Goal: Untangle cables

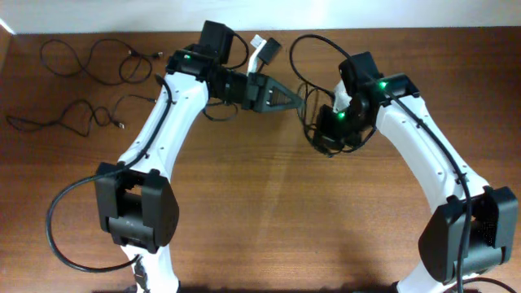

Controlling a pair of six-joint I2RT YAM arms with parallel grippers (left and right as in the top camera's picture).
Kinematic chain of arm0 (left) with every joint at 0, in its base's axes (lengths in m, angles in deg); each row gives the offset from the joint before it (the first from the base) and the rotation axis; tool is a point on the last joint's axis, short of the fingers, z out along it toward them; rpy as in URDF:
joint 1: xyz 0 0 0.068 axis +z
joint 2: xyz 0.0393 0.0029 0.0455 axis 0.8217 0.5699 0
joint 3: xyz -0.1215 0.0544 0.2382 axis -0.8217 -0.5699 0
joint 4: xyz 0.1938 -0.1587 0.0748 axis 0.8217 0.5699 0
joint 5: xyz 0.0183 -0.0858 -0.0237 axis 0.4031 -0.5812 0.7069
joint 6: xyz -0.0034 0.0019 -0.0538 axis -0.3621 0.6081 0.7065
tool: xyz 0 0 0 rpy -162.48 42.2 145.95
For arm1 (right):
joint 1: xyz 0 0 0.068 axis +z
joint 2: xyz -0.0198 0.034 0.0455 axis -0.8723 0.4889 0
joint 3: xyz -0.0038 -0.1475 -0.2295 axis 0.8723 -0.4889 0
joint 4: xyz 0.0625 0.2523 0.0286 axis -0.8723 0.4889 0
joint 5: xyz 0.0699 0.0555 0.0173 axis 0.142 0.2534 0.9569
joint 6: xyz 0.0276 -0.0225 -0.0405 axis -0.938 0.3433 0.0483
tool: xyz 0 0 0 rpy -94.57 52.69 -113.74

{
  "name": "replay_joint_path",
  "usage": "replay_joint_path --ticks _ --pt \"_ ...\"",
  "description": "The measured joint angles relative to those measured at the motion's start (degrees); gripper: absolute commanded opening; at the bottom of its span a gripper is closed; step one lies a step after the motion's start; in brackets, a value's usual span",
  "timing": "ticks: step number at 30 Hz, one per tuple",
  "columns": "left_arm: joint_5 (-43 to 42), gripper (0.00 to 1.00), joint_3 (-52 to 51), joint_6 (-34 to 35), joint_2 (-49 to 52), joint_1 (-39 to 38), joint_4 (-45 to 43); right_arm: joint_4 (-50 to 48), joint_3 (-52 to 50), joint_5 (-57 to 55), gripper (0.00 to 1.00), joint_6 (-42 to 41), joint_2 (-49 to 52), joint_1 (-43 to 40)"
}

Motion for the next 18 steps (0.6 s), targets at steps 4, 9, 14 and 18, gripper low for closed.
replay_joint_path --ticks 4,9,14,18 --pt "-0.55 0.00 0.02 2.29 0.00 3.82 0.13 4.00 0.00 -6.78 0.04 -2.23 0.00 -4.96" --pt "3.67 0.00 0.02 5.22 0.00 6.97 2.27 4.79 0.00 -5.51 0.04 -0.96 0.00 -12.07" --pt "14.36 0.00 0.04 8.61 0.00 6.47 5.88 4.68 0.00 -0.85 0.04 1.86 0.00 -18.93" --pt "14.40 0.00 0.04 8.68 0.00 6.14 5.86 5.01 0.00 3.52 0.05 6.23 0.00 -22.03"
